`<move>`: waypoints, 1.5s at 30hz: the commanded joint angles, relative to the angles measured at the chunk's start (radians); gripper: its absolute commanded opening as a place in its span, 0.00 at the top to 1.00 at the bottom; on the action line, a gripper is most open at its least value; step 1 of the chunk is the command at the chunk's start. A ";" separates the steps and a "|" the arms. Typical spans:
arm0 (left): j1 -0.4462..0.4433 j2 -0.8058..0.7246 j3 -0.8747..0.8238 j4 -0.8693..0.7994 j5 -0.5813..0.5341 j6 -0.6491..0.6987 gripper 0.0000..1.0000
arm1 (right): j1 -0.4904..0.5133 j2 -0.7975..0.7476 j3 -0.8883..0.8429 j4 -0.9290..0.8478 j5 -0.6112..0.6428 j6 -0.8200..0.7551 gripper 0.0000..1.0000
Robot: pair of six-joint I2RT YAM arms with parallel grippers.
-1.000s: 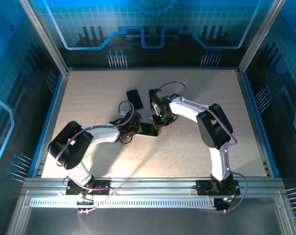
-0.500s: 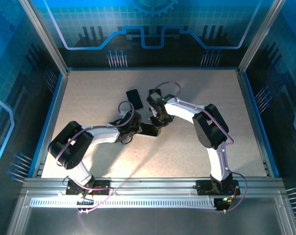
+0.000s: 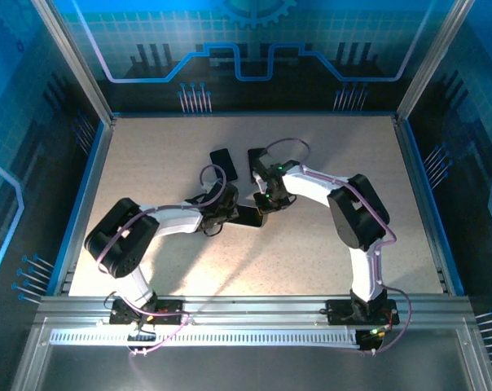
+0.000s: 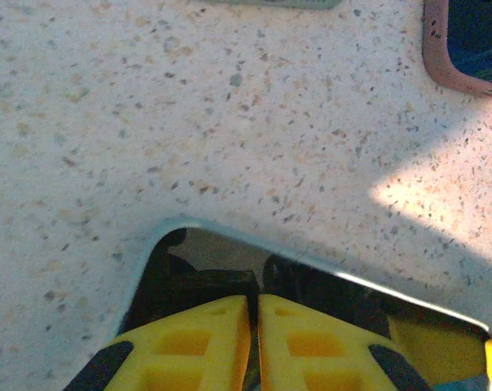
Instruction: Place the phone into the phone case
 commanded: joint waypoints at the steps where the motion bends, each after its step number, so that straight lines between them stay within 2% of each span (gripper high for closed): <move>1: -0.040 0.129 0.062 -0.057 0.070 0.035 0.86 | -0.023 0.110 -0.197 0.008 -0.134 0.053 0.87; 13: -0.175 0.360 0.400 -0.126 0.138 0.035 0.86 | -0.213 -0.237 -0.460 0.161 -0.196 0.196 0.82; 20: -0.213 0.436 0.514 -0.129 0.176 0.036 0.86 | -0.274 -0.430 -0.557 0.168 -0.185 0.247 0.79; 23: -0.220 0.444 0.540 -0.122 0.177 0.040 0.86 | -0.290 -0.486 -0.589 0.181 -0.193 0.262 0.74; 26: -0.219 0.421 0.545 -0.114 0.163 0.049 0.86 | -0.292 -0.502 -0.603 0.198 -0.211 0.259 0.70; 28: -0.219 0.392 0.542 -0.115 0.144 0.066 0.86 | -0.293 -0.504 -0.616 0.235 -0.249 0.251 0.62; 32: -0.201 0.301 0.498 -0.124 0.122 0.061 0.86 | -0.292 -0.504 -0.623 0.263 -0.275 0.248 0.61; 39: -0.166 0.111 0.318 -0.173 0.095 0.018 0.84 | -0.282 -0.495 -0.596 0.273 -0.300 0.191 0.67; 45: -0.164 0.078 0.222 -0.206 0.106 -0.009 0.84 | -0.258 -0.446 -0.583 0.285 -0.319 0.164 0.77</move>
